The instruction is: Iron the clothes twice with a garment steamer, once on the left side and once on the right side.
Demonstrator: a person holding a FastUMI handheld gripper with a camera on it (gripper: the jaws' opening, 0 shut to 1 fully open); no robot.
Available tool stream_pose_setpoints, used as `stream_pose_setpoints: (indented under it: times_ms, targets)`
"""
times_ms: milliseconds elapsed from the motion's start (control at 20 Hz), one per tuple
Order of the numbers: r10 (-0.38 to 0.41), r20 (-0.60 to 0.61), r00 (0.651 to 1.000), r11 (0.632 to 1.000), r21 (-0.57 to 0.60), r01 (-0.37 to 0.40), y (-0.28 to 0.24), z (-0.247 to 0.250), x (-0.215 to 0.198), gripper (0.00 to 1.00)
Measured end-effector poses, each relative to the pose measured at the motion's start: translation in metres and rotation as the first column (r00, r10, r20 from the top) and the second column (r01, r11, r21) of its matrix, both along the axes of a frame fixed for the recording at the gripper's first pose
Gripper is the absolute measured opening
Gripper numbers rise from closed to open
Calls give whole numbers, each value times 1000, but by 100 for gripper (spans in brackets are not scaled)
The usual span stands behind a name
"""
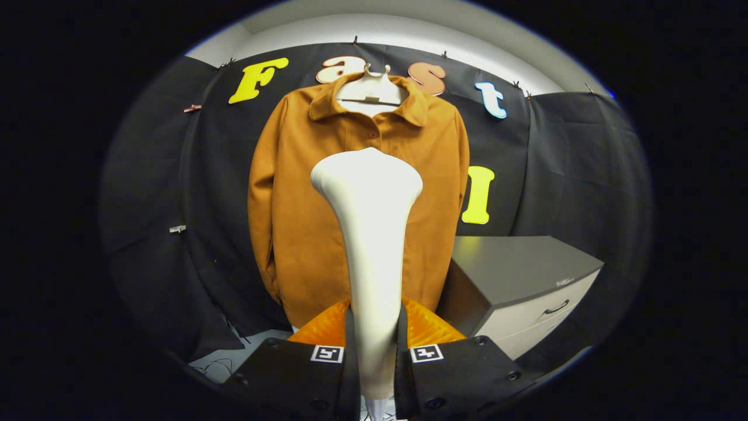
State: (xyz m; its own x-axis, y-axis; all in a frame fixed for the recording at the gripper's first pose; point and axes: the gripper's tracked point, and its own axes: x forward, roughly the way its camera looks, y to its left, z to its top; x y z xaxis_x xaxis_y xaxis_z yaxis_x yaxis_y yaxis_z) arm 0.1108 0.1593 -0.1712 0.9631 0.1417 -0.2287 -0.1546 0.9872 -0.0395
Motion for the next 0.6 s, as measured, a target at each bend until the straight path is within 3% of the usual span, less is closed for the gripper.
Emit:
stream_pose_setpoints:
  times_ms: [600]
  targets:
    - [-3, 77, 997, 998, 55, -1, -68, 118, -31, 26]
